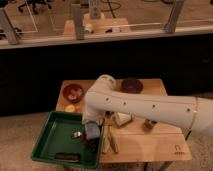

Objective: Wipe tray with sponge

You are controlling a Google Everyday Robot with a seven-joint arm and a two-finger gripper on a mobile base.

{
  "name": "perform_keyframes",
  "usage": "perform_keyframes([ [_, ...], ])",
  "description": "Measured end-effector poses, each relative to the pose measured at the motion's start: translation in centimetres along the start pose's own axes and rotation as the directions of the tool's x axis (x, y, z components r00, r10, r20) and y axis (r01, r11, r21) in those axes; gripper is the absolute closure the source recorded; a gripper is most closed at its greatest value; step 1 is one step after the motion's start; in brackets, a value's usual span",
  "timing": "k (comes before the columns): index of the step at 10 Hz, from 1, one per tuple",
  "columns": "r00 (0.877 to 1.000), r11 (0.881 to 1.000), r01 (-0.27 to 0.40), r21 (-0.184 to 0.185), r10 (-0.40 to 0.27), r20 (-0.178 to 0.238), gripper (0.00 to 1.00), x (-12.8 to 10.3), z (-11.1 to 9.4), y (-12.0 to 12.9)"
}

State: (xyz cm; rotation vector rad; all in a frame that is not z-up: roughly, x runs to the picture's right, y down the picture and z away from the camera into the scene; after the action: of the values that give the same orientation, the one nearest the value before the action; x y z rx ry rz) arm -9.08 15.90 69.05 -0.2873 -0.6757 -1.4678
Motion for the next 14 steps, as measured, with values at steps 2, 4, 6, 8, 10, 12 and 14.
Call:
perform_keyframes([
  [2,0.996,0.997,0.082,-0.012,-0.082,0.020,1.00,-0.6,1.5,-4.5],
  [4,0.985,0.985,0.170,-0.027,-0.169,0.042,1.00,-1.6,2.7,-9.9],
  [6,0.973,0.974,0.224,-0.032,-0.222,0.056,1.00,-2.2,3.4,-13.6],
  [8,0.967,0.968,0.249,-0.032,-0.246,0.065,1.00,-2.3,4.2,-15.9],
  [10,0.967,0.968,0.248,-0.034,-0.246,0.064,1.00,-2.3,4.2,-15.9],
  [12,0.967,0.968,0.248,-0.034,-0.246,0.064,1.00,-2.2,4.2,-15.8],
  [14,0.973,0.974,0.221,-0.052,-0.216,0.076,1.00,-2.5,4.7,-15.2],
])
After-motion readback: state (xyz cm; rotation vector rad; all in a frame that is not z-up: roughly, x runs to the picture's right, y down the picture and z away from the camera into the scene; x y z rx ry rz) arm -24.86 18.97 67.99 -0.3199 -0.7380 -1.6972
